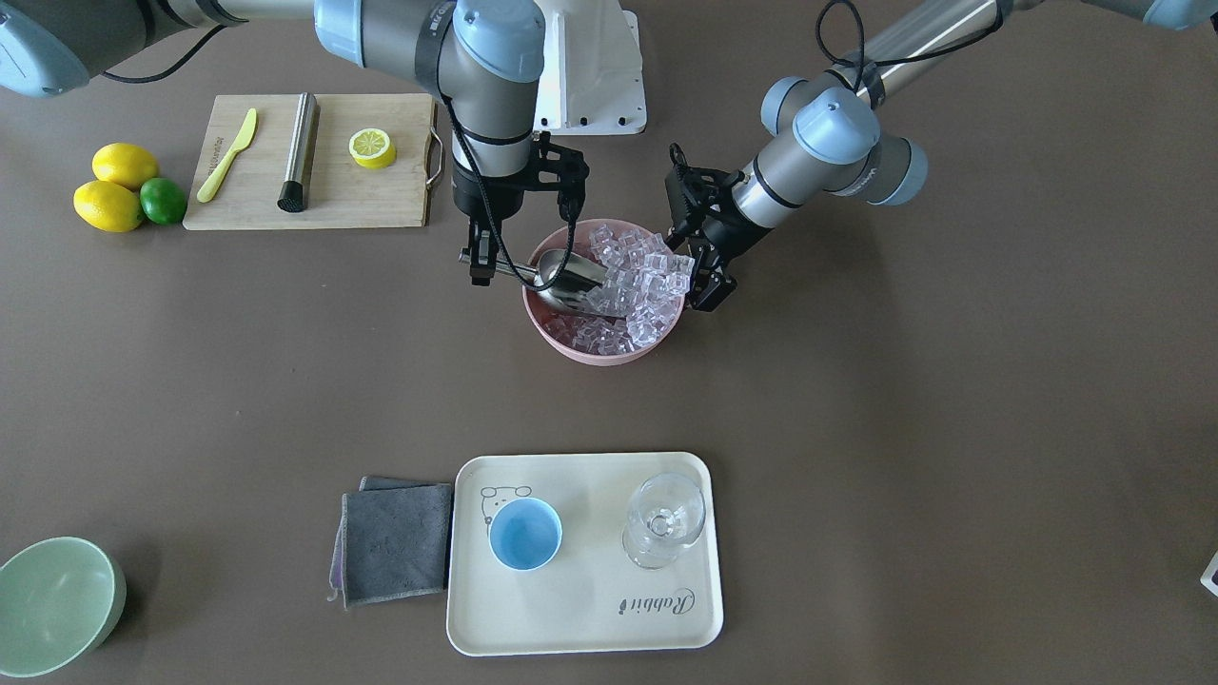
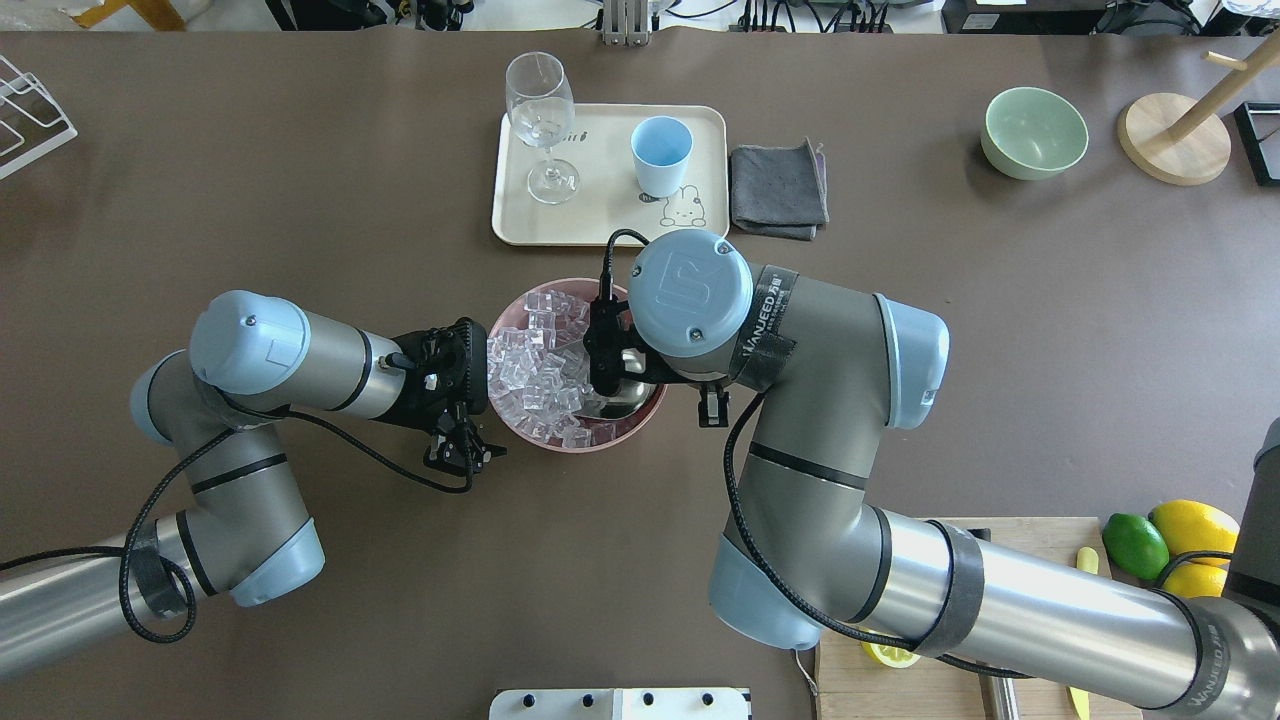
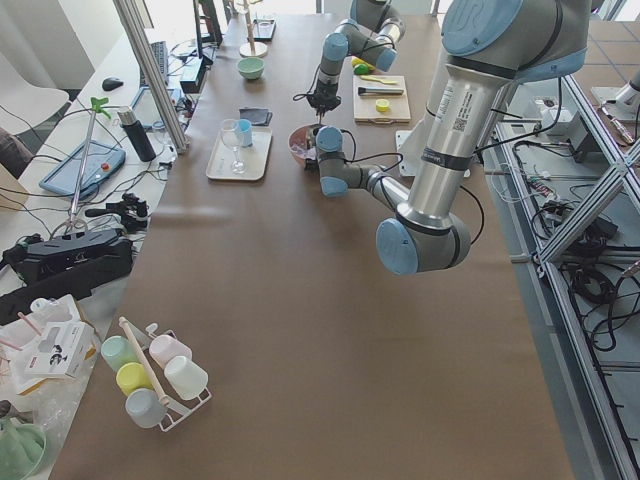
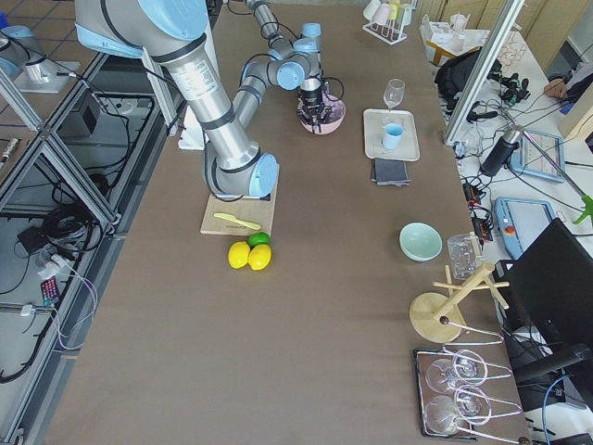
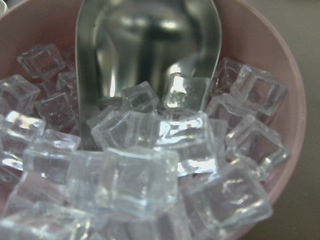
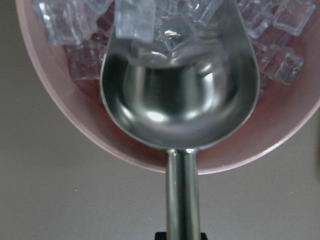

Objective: Put ice in cup with scoop
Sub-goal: 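Push the scoop down into the ice cubes with the right gripper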

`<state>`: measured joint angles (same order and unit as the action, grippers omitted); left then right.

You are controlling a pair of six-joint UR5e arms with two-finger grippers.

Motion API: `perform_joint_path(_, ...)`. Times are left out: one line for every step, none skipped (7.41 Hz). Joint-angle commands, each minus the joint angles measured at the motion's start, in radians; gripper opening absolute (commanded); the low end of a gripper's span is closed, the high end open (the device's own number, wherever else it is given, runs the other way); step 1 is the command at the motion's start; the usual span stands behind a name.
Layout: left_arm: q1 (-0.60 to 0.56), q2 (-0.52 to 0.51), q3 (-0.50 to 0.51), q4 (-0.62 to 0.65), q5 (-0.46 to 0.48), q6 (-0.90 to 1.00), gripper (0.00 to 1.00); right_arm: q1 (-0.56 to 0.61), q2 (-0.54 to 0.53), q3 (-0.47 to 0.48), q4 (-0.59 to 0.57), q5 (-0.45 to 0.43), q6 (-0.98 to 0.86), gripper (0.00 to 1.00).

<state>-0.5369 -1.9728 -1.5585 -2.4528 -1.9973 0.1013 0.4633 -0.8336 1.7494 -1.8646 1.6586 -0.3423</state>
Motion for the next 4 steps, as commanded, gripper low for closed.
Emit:
perform_joint_path(0.000, 0.000, 0.000, 0.001, 0.000, 0.000, 0.99, 0.001, -0.065, 0.019, 0.123, 0.027, 0.043, 0.00)
perform_joint_path(0.000, 0.000, 0.000, 0.001, 0.000, 0.000, 0.99, 0.001, -0.083, 0.028, 0.148, 0.042, 0.045, 0.00)
perform_joint_path(0.000, 0.000, 0.000, 0.001, 0.000, 0.000, 0.99, 0.011, -0.087, 0.038, 0.150, 0.050, 0.048, 0.00)
perform_joint_path(0.000, 0.000, 0.000, 0.001, 0.000, 0.000, 0.99, 0.030, -0.093, 0.041, 0.150, 0.091, 0.048, 0.00)
